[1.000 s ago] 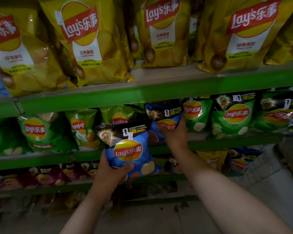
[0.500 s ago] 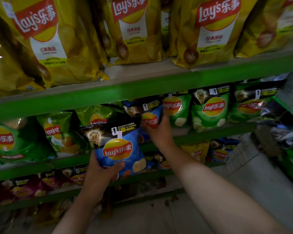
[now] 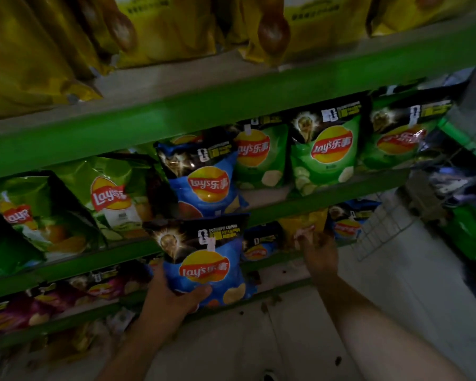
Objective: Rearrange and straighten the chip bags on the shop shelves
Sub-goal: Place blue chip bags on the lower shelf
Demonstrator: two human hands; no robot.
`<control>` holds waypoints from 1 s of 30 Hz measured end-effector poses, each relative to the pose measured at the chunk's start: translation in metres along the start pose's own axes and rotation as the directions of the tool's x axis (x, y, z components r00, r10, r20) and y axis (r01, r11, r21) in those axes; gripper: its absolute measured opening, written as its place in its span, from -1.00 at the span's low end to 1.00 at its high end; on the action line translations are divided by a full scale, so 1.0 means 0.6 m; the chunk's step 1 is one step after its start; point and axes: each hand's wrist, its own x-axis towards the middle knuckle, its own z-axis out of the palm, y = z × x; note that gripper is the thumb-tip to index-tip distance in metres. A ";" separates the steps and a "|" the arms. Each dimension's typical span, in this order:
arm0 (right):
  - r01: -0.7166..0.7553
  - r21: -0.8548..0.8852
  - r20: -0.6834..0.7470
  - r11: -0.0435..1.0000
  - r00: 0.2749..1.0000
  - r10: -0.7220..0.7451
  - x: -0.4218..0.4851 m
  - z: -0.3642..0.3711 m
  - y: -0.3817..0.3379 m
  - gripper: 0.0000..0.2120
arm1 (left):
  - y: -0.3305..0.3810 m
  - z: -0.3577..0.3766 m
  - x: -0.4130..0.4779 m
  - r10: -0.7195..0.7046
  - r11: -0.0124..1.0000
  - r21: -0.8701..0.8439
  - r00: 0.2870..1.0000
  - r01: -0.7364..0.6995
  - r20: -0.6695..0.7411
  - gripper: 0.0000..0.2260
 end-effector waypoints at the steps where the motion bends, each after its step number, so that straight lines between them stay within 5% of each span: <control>1: -0.029 0.037 0.012 0.999 1.000 0.029 0.024 0.003 0.005 -0.40 | -0.008 0.008 0.005 -0.009 1.000 0.017 1.000 0.009 0.022 -0.28; 4: -0.208 0.132 0.020 0.969 0.978 0.207 0.097 0.019 -0.002 -0.07 | -0.041 0.029 0.023 -0.066 0.993 0.106 0.996 0.059 0.056 0.04; 7: -0.357 0.200 0.090 0.913 0.934 0.345 0.151 0.038 -0.009 0.05 | -0.081 0.062 0.041 -0.119 0.977 0.186 0.992 0.108 0.050 0.04; 16: -0.291 0.251 0.057 0.923 0.956 0.286 0.170 0.041 0.028 -0.30 | -0.142 0.136 0.064 -0.189 0.937 0.312 0.980 0.158 0.069 -0.09; 19: -0.249 0.310 0.041 0.918 0.968 0.248 0.142 0.014 0.044 -0.42 | -0.133 0.150 0.070 -0.266 0.954 0.165 0.961 0.251 0.078 -0.29; 23: -0.198 0.388 0.053 0.900 0.980 0.193 0.106 -0.029 0.069 -0.63 | -0.124 0.166 0.080 -0.220 0.961 0.181 0.975 0.209 0.038 -0.70; 30: -0.234 0.460 0.039 0.857 0.969 0.244 0.069 -0.108 0.153 -0.63 | -0.113 0.274 0.101 -0.207 0.975 0.114 0.967 0.192 0.151 -0.47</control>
